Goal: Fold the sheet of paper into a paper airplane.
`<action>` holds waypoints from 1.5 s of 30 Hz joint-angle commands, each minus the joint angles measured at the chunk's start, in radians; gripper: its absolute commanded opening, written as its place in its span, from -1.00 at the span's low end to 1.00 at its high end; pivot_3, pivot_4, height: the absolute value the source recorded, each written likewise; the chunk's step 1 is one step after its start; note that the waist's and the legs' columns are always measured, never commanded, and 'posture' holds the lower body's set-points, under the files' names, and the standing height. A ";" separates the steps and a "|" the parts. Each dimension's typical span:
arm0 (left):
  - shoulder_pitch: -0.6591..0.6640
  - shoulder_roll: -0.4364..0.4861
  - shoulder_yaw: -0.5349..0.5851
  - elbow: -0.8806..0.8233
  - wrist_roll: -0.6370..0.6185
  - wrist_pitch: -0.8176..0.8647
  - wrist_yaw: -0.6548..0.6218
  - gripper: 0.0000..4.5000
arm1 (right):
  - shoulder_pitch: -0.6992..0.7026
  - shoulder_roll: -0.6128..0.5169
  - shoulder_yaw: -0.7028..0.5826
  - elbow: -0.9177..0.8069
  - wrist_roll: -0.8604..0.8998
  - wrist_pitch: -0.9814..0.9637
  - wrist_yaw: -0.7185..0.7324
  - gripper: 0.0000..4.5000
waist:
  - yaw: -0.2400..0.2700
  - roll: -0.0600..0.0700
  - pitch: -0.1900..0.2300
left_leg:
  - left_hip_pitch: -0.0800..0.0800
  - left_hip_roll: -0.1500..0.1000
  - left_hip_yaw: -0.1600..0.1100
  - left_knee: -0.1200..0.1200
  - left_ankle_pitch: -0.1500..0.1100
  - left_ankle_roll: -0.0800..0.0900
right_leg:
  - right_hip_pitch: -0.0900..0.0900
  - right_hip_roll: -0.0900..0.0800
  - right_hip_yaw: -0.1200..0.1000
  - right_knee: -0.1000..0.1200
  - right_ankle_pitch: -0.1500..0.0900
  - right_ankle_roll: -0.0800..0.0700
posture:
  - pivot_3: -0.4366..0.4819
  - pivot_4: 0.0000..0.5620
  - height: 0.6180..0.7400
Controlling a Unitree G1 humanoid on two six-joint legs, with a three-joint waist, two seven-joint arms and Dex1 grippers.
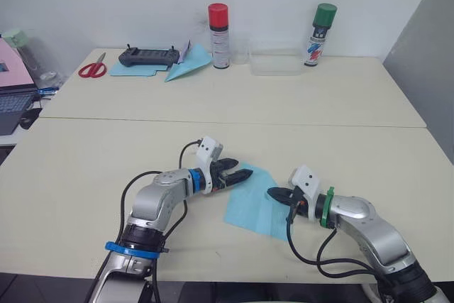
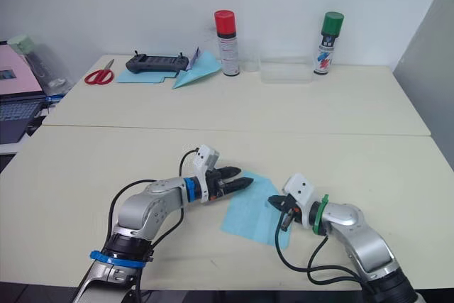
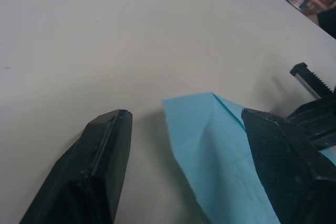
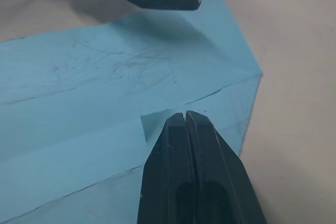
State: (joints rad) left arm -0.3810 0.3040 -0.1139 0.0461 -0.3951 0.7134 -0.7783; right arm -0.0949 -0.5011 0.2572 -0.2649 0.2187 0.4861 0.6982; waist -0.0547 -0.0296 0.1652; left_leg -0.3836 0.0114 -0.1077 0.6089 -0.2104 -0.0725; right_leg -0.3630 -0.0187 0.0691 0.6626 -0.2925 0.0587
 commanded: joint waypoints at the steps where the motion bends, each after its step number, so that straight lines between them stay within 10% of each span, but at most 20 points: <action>1: 0.000 0.005 -0.011 -0.021 -0.006 -0.002 -0.010 0.13 | 0.005 0.003 0.011 0.047 -0.027 0.024 -0.015 -1.00 | 0.000 0.000 0.000 | 0.000 0.000 0.000 0.000 0.000 0.000 | 0.000 0.000 0.000 0.000 0.000 0.000 | -0.05 -0.47 1.00; 9: 0.003 0.008 -0.020 -0.028 -0.008 -0.010 -0.011 -0.96 | 0.000 0.014 0.003 0.059 -0.028 0.020 -0.021 -1.00 | 0.000 0.000 0.000 | 0.000 0.000 0.000 0.000 0.000 0.000 | -0.001 0.000 0.000 0.000 0.000 -0.001 | -0.05 -0.47 1.00; 45: -0.005 0.138 -0.262 -0.075 0.220 -0.251 -0.117 -0.98 | -0.042 0.047 -0.021 0.097 -0.027 -0.006 -0.042 -1.00 | 0.002 -0.001 0.005 | -0.009 0.000 0.001 0.000 0.000 0.000 | -0.009 0.000 0.000 0.000 0.000 0.000 | -0.05 -0.47 1.00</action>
State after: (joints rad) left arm -0.3699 0.4378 -0.3533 -0.0388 -0.2079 0.4882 -0.8913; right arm -0.1388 -0.4561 0.2517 -0.2104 0.2166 0.4636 0.6884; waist -0.0531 -0.0305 0.1700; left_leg -0.3925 0.0117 -0.1067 0.6084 -0.2103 -0.0726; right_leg -0.3721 -0.0188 0.0697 0.6626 -0.2923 0.0583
